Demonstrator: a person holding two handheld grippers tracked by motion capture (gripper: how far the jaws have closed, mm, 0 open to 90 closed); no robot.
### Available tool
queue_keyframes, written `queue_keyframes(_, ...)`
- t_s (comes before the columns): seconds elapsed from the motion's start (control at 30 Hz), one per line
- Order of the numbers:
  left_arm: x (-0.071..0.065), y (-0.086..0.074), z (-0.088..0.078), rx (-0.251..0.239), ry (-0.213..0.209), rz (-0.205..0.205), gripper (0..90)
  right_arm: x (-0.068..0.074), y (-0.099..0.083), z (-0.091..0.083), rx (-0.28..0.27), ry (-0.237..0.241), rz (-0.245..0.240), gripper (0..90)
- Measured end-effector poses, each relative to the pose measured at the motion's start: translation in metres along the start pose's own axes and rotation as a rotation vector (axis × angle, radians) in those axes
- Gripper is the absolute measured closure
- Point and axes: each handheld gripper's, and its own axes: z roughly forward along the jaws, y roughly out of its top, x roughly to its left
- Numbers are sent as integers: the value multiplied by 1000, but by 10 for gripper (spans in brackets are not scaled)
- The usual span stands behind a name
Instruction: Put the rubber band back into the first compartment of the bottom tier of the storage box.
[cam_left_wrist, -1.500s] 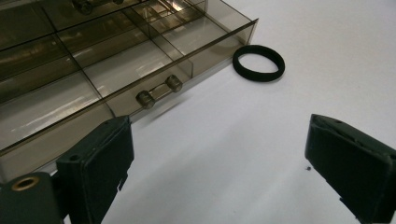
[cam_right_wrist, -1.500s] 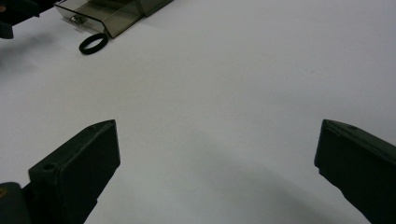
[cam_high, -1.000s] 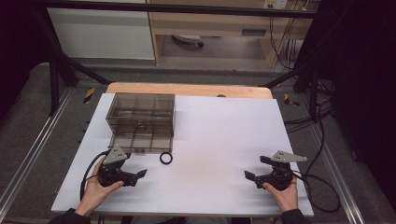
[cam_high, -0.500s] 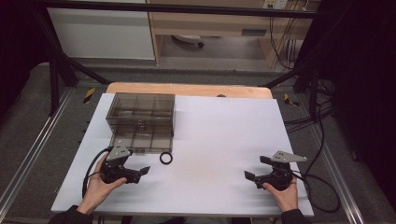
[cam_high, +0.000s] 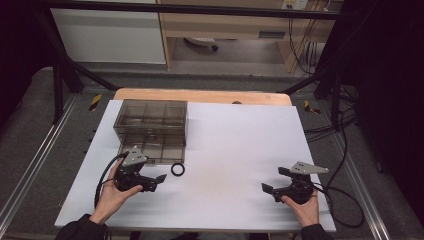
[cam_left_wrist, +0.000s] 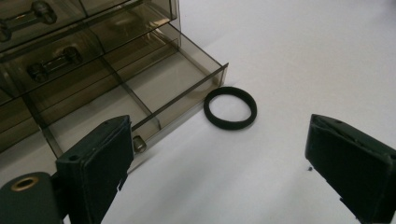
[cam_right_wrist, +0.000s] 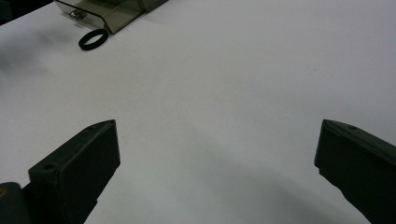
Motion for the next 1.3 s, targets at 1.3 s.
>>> queue_keyframes(1.3,-25,16,45,96,-18,24,194,0,0,1,8,-4,-9,7)
